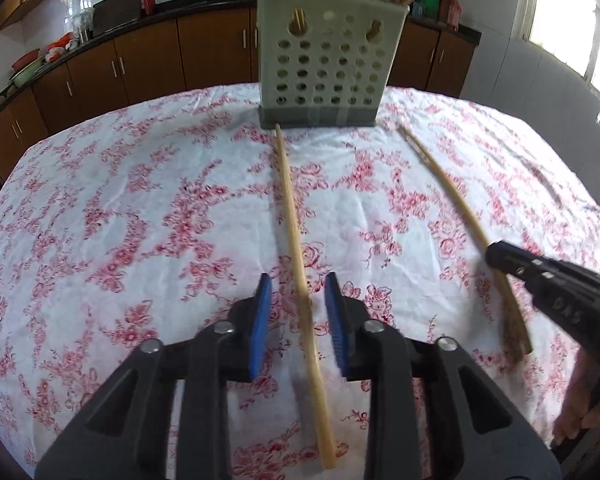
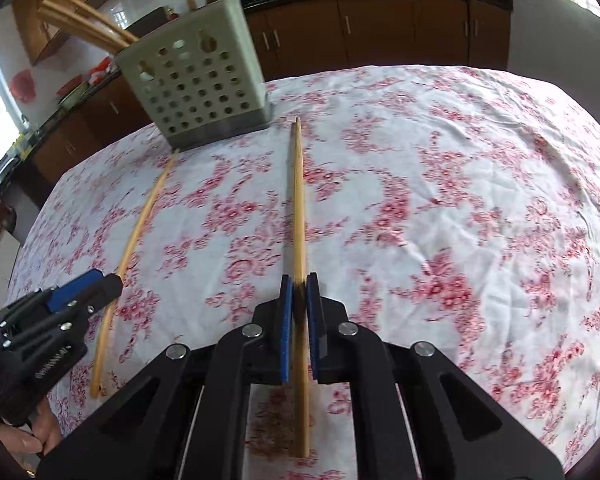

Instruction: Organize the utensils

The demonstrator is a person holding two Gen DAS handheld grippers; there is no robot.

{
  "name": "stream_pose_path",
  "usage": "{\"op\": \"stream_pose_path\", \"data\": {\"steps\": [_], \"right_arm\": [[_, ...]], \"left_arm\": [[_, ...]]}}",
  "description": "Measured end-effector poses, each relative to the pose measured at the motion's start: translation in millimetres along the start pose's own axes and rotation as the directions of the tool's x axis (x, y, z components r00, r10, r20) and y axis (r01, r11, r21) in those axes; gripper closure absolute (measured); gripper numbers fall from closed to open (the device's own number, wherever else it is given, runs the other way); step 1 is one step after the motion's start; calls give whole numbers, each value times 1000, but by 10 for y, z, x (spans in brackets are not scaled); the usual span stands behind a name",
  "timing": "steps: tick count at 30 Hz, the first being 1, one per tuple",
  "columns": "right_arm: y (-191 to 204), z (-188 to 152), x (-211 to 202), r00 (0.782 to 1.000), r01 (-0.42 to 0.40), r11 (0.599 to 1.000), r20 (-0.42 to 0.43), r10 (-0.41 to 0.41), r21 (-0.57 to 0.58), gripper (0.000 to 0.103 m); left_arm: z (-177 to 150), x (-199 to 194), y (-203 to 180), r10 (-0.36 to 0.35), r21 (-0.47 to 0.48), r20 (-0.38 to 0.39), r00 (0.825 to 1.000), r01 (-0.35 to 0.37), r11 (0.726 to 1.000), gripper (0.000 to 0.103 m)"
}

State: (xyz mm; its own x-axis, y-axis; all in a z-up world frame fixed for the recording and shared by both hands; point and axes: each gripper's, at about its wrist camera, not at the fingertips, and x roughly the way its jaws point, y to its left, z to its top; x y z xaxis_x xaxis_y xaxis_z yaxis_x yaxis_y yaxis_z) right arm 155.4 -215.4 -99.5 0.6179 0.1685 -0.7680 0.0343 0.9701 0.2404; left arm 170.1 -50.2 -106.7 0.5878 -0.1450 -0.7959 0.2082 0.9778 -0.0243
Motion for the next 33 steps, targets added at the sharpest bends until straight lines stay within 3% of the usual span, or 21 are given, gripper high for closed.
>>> {"op": "stream_pose_path", "data": {"steps": [2,8,11,17,23,33], "right_arm": [[-31,-13,-20,1000,4,1000,2,-4,2,95],[-50,-34,-36,1000,10,1000,2,-10,-20,95],[-64,11,-14,1000,22,999,7,-22,-34,95],[-22,256,180,998,61,995,16,-60,-75,95],[-38,513,388,995,96,992,30,-93,-79,95],[-63,524,410,995,93,992,49,-89,-84,94]], "left_arm": [[-1,19,-35,44,17,13,999,-45,999,93],[-119,-97,157,27,15,-3,1000,-27,1000,94],[-163,-155,354,53,-5,-15,998,-53,999,94],[132,48,670,115,-56,-23,993,-116,992,94],[395,258,818,82,-131,-5,997,-82,988,93],[393,284,872,59,-162,25,998,-54,985,92]]}}
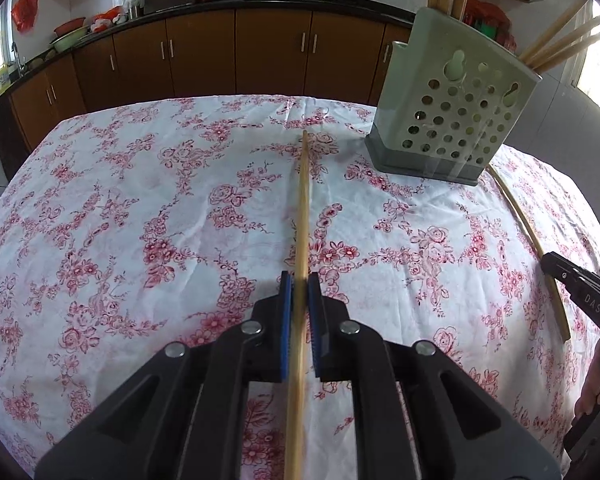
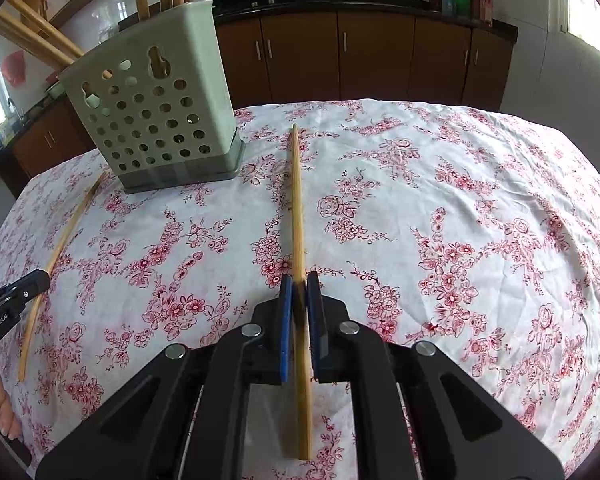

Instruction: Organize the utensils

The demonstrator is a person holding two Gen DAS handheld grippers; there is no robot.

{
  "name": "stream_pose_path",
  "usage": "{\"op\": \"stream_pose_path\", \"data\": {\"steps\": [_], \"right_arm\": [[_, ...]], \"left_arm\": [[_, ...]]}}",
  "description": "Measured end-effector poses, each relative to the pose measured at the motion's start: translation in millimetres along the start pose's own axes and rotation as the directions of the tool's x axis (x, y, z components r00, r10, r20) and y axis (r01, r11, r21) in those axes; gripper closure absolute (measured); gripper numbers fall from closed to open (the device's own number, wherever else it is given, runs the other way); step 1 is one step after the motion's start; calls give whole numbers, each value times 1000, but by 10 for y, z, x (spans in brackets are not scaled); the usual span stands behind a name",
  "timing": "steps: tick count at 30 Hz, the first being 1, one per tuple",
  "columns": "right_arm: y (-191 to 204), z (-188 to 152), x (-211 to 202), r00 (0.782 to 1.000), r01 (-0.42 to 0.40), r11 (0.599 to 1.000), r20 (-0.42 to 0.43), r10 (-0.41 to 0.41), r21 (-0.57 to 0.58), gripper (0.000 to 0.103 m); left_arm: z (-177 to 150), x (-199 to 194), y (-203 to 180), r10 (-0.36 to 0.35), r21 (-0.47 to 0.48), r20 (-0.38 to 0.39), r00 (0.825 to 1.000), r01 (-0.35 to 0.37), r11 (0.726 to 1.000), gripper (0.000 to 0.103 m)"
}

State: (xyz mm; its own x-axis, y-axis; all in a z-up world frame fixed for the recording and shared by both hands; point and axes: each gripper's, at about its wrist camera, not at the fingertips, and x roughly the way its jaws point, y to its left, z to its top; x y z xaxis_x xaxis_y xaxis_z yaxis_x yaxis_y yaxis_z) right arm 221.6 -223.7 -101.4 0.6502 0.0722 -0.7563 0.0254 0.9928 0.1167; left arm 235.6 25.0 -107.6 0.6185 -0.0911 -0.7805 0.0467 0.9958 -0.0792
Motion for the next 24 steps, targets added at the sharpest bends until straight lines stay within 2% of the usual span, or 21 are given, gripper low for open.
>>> {"op": "stream_pose_path", "data": {"steps": [8,24], "right_arm": [[25,1,-2,1000,5,1000,0,-5,-1,94],[17,2,-2,1000,6,1000,0,-6,-1,94]], "left_arm": [[7,-8,44,-24,-22,1,1000,24,999,92],[0,-22,51,-18,-19,2,1000,18,1000,92]]}}
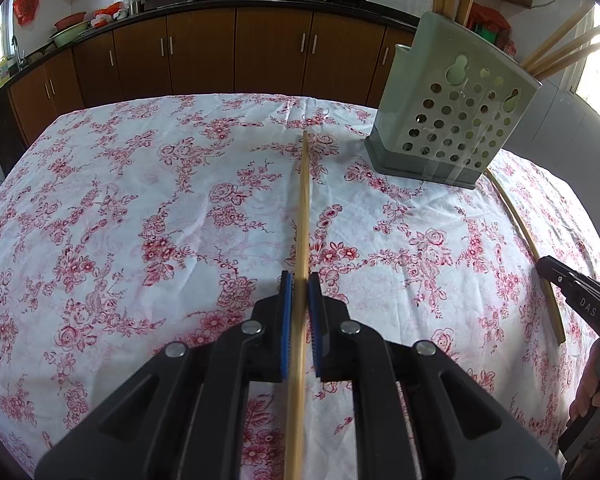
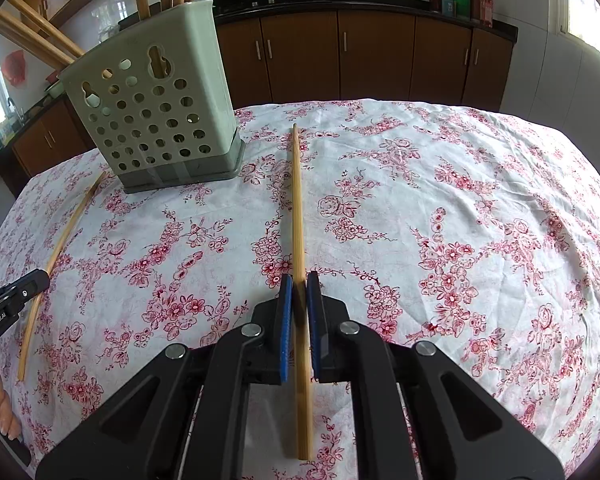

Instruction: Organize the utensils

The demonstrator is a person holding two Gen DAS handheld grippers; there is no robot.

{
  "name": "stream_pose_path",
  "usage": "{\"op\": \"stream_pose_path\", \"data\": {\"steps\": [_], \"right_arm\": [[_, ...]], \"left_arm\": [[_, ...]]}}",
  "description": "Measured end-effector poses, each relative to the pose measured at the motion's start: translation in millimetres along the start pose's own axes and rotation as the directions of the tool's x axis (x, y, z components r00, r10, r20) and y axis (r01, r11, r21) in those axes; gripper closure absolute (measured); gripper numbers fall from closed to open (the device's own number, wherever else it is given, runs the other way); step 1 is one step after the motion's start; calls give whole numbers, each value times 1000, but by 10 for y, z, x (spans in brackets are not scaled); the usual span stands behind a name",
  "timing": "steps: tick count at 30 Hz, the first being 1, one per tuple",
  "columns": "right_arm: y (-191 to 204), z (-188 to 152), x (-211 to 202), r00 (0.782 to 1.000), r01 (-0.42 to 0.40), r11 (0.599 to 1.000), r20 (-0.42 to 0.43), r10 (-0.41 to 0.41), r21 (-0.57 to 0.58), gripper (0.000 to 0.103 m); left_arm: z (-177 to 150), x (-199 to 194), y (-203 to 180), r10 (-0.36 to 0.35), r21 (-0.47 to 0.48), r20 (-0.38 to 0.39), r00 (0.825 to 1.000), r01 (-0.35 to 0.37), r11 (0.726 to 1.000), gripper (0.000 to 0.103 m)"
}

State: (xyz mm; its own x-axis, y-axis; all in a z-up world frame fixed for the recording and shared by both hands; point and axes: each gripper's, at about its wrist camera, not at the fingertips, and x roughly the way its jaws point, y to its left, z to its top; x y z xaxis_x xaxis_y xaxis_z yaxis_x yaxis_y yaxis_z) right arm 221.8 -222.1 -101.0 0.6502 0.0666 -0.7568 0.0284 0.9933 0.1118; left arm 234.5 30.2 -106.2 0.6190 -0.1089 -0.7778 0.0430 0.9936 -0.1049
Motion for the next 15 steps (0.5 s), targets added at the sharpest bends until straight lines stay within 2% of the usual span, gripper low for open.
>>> {"op": "stream_pose_path", "data": {"steps": [15], "right_arm": [[1,-1,-3,1000,-4,1000,0,4,4,94]], "left_arm": [[1,1,-1,1,-1,0,1000,-1,1000,92]]}}
